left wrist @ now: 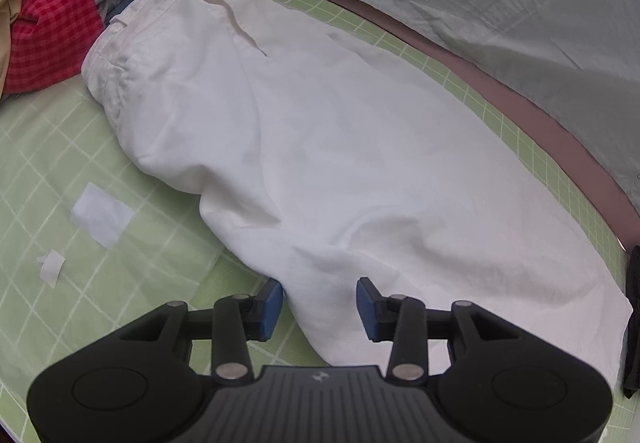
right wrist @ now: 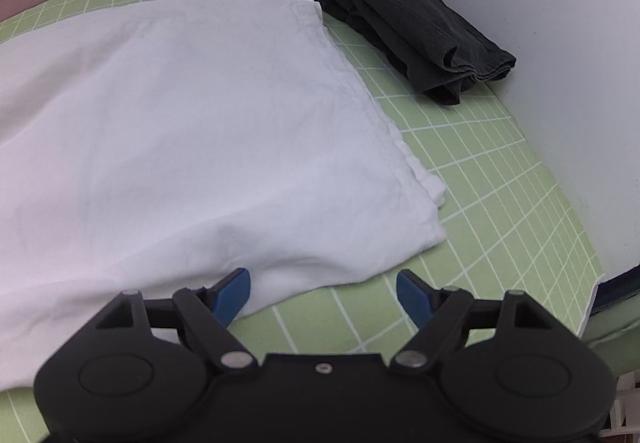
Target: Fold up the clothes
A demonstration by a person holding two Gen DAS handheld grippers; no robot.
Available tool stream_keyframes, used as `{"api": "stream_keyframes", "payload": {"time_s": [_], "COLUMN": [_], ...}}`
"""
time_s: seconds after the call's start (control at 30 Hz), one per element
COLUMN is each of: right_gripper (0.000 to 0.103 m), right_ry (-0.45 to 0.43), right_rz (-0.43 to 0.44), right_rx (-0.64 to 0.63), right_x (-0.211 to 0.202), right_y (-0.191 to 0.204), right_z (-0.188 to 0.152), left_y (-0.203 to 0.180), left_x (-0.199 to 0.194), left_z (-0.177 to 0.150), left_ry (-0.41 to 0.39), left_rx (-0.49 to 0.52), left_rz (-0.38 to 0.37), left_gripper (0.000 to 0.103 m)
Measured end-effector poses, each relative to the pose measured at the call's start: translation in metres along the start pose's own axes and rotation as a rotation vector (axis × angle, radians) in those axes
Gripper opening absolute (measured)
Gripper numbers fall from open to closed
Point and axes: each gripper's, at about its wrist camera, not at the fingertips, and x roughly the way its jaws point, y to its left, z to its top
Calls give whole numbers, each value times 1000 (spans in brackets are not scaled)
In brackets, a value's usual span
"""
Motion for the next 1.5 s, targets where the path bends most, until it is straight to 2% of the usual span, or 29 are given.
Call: {"api": "stream_keyframes", "payload": {"time_s": [0.07,0.2,0.33,0.4,0.5,0.57,0.63,0.7,0.87,0.97,1.07,1.17,1.27,1.5], "right_gripper": [80,80,81,81,81,81,81,82,82,81,81,80,81,82], "right_ry": [-13,-100,-182,-204,-231,-235,-236,-235,-223,-251,-278,-271,-268,-240], "right_rz": [17,67,146,154,167,181,186,199,232,287,302,338,308,313], "right_rx": [28,57,47,23,8,9,5,0,44,90,100,112,115,143], "right_x": [0,-5,-2,3,11,19,28,36,62,76,88,106,121,143], "right_y": [-11,-25,-26,-21,-14,-9,-4,2,8,4,-1,-5,-5,-2], "right_z": [0,16,52,72,99,118,133,143,162,172,181,192,202,212], "left_y": [-3,-9,-17,-20,-21,-20,-20,-21,-28,-36,-44,-52,-57,-61], "left_x": [1,-5,-10,-11,-21,-34,-44,-46,-2,33,65,92,113,142], "left_z": [1,8,23,32,46,53,60,68,104,129,151,170,182,189], "left_ry": [5,-11,-37,-35,-22,-41,-73,-105,-140,-151,-157,-158,-162,-148], "left_rx": [7,19,34,32,1,3,15,23,39,58,70,68,54,-1], "left_rz": [6,1,0,-1,-53,-83,-100,-91,-23,-14,-18,-17,-27,-39], "left_gripper": [42,42,42,42,42,43,47,58,59,59,60,66,71,79]}}
